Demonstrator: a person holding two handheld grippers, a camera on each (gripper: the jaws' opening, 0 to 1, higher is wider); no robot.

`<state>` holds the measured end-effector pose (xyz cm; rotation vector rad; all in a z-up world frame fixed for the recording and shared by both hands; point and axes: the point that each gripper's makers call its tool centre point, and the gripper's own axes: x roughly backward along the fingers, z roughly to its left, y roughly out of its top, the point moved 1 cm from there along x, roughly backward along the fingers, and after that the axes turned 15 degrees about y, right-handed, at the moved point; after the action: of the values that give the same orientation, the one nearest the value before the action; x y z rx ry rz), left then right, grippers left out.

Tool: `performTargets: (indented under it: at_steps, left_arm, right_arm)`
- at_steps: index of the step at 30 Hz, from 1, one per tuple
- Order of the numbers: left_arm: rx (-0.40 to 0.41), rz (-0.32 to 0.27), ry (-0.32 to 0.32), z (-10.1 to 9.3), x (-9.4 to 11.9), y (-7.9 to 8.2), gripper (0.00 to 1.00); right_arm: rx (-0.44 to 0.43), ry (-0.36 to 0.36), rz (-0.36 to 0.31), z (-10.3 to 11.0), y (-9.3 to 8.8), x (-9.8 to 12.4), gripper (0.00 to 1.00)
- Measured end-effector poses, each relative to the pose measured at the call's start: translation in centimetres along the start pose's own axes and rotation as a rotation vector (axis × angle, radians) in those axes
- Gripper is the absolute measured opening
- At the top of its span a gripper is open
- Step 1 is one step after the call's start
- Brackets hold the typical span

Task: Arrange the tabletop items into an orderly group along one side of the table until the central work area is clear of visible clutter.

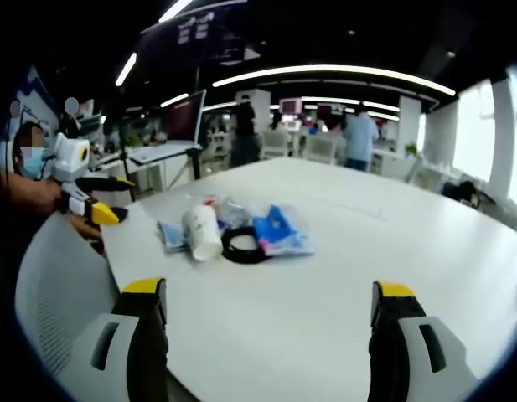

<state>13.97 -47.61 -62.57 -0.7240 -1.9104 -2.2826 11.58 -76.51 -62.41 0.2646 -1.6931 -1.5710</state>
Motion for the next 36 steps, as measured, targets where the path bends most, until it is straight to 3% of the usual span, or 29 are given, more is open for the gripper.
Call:
performTargets:
  at_steps: [29, 36]
  left_arm:
    - [-0.017, -0.006, -0.022, -0.1, -1.1, 1.1, 0.96]
    - [-0.035, -0.009, -0.03, -0.4, -1.4, 1.6, 0.94]
  right_arm:
    - [0.019, 0.038, 0.024, -0.1, 0.8, -1.1, 1.0]
    - [0.017, 0.04, 0.037, -0.5, 0.8, -1.4, 0.95]
